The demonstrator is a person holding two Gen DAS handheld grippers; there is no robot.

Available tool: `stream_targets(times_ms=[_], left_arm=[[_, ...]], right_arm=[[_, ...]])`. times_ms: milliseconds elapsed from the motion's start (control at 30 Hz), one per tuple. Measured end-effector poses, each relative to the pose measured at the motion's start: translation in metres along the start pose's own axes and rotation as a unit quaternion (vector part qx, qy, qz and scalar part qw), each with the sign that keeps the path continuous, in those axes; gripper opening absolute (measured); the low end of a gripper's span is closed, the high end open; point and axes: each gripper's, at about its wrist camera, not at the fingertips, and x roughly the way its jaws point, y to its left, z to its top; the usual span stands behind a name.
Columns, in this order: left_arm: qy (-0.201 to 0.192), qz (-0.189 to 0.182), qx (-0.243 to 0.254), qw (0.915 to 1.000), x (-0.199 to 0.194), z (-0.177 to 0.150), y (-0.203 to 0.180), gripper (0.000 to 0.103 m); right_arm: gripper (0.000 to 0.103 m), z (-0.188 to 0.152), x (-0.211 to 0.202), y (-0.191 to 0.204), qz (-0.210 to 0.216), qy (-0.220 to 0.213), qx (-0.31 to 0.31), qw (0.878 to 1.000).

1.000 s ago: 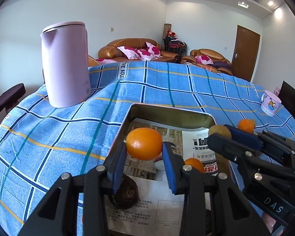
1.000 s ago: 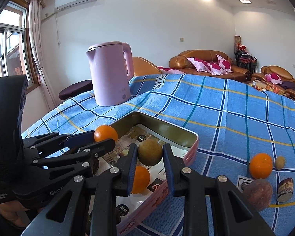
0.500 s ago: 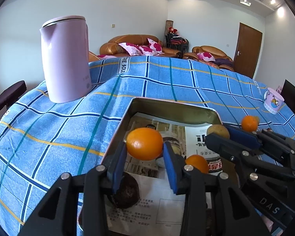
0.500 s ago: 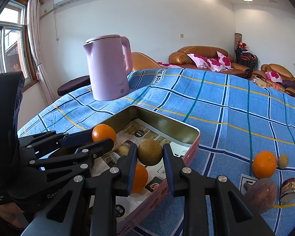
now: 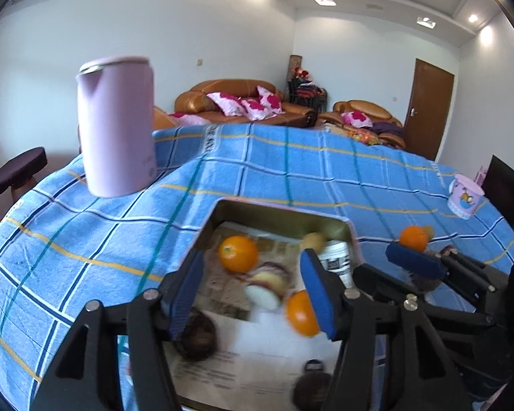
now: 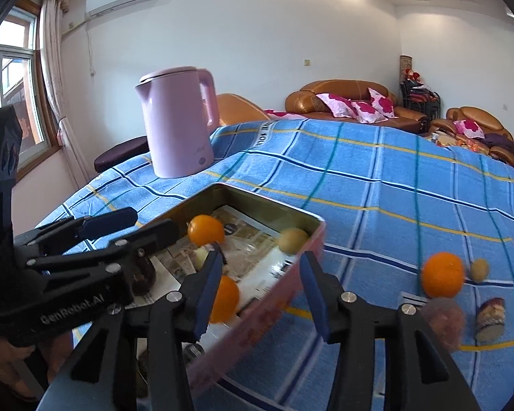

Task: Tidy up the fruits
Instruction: 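Grasp a dark purple fruit with the left tool while the right tool grasps a small jar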

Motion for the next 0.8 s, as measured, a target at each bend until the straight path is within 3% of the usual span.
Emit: stream_targets(times_ms=[333, 467, 800], left_arm=[[-0.004, -0.039, 0.034, 0.9987, -0.002, 0.002, -0.061, 0.063], [0.003, -0.055, 0.047, 0.9974, 0.003, 0.001, -0.085, 0.063], [0.029, -0.104, 0.080, 0.9910, 0.018, -0.004, -0.141, 0.063]], right_arm=[[0.051, -0.016, -0.054, -0.057, -0.061, -0.020, 0.033, 0.997], [0.058, -0.025, -0.074, -0.087, -0.102, -0.024, 0.047, 0.993], [0.058, -0.037, -0.082, -0.142, -0.155, -0.008, 0.105, 0.982]])
